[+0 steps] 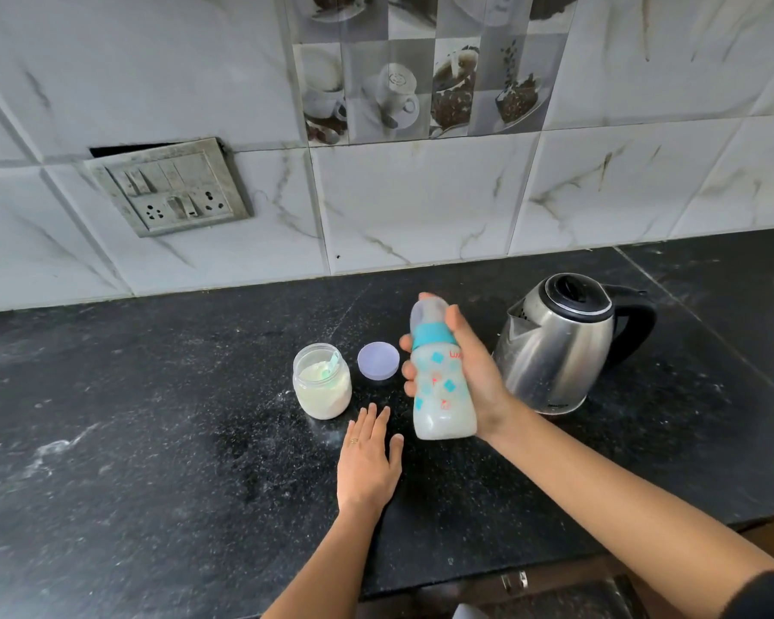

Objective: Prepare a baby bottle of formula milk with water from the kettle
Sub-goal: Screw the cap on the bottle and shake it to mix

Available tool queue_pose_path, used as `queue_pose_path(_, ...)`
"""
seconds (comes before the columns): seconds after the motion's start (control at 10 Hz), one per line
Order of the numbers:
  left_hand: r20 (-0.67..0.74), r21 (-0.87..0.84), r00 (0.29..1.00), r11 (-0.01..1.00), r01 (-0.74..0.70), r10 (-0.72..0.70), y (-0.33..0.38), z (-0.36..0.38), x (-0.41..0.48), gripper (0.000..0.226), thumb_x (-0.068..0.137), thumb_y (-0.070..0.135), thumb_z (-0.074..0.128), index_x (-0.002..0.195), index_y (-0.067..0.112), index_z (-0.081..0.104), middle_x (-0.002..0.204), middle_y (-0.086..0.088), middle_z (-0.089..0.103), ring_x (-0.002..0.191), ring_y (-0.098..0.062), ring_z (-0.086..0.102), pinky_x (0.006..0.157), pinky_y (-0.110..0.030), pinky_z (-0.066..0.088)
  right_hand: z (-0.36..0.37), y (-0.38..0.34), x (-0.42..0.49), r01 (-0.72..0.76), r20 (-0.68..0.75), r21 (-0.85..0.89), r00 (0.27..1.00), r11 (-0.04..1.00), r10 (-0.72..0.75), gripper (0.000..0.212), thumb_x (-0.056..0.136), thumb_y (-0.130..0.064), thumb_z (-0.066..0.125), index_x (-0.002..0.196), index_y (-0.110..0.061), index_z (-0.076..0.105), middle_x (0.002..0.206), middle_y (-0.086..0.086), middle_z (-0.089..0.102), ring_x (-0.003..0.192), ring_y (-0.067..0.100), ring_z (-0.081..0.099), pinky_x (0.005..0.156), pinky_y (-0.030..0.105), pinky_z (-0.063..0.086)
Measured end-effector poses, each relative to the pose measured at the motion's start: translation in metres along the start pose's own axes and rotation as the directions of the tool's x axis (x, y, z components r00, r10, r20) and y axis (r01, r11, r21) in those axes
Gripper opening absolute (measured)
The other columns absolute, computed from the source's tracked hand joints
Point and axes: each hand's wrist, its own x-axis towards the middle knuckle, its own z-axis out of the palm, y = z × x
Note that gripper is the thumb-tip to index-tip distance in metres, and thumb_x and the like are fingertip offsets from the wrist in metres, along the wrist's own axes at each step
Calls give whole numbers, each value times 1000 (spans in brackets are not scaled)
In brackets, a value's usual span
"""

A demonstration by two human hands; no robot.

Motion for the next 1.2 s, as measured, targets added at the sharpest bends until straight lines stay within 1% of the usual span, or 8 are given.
queue_pose_path(0.1, -4, -7, 1000, 1000, 5, -5, 1, -1, 0, 52, 101, 41, 32, 149, 21, 29, 158, 1, 21, 147, -11, 10, 117, -22, -5, -5, -14, 14, 28, -68, 215, 998, 976, -13, 46, 88, -57, 47, 94, -13, 59, 75, 3, 61, 52, 16, 60, 49, 24, 52)
queue_pose_path(0.3, -2, -20, 1000, 1000, 5, -5, 1, -2, 0, 52, 101, 40, 32, 149, 21, 28, 158, 1, 20, 147, -11, 9, 118, -24, -3, -7, -1, 6, 28, -5, 95, 1000, 995, -28, 39, 86, -54, 50, 102, -22, 64, 80, 5, 61, 54, 19, 59, 49, 26, 51)
queue_pose_path(0.4, -4, -14, 1000, 1000, 7, -7, 2, -3, 0, 52, 101, 41, 31, 150, 22, 28, 158, 2, 20, 147, -10, 9, 118, -24, -2, -7, -12, 14, 54, -39, 236, 998, 970, -46, 45, 87, -56, 50, 90, -12, 60, 78, 3, 60, 52, 17, 60, 48, 24, 52)
queue_pose_path(0.6, 3, -12, 1000, 1000, 6, -6, 1, -2, -1, 52, 101, 41, 31, 149, 22, 28, 158, 2, 20, 147, -9, 8, 119, -24, -3, -7, 5, 3, -1, 20, 13, 1000, 1000, 1, 38, 87, -55, 45, 100, -28, 69, 79, 4, 60, 54, 18, 58, 49, 26, 50)
queue_pose_path(0.7, -3, -6, 1000, 1000, 7, -7, 3, -3, 0, 52, 101, 41, 31, 150, 22, 27, 158, 3, 20, 147, -10, 8, 118, -23, -4, -13, -9, 14, 23, -38, 160, 999, 987, -17, 45, 86, -57, 49, 102, -15, 58, 78, 3, 61, 54, 16, 60, 49, 25, 52)
queue_pose_path(0.9, 3, -5, 1000, 1000, 3, -3, 1, -1, -1, 52, 101, 39, 33, 149, 22, 28, 158, 2, 21, 147, -10, 9, 119, -25, -1, -5, 3, -6, -16, 26, -54, 1000, 998, 17, 48, 85, -58, 41, 81, -27, 77, 76, 3, 59, 54, 15, 56, 51, 25, 49)
queue_pose_path(1.1, 1, -8, 1000, 1000, 12, -12, 2, -3, 0, 52, 101, 41, 32, 150, 22, 27, 158, 2, 20, 147, -10, 8, 118, -23, -3, -10, -10, 13, 11, -94, 99, 996, 995, -1, 45, 87, -58, 47, 95, -17, 63, 77, 3, 60, 52, 16, 57, 49, 23, 50)
queue_pose_path(1.2, 9, -11, 1000, 1000, 0, 0, 1, -1, 0, 53, 100, 39, 35, 149, 21, 28, 158, 2, 22, 147, -11, 10, 120, -27, 1, -2, 4, -6, -21, 31, -112, 999, 993, 25, 40, 88, -57, 40, 91, -33, 72, 76, 6, 57, 53, 17, 52, 51, 26, 46)
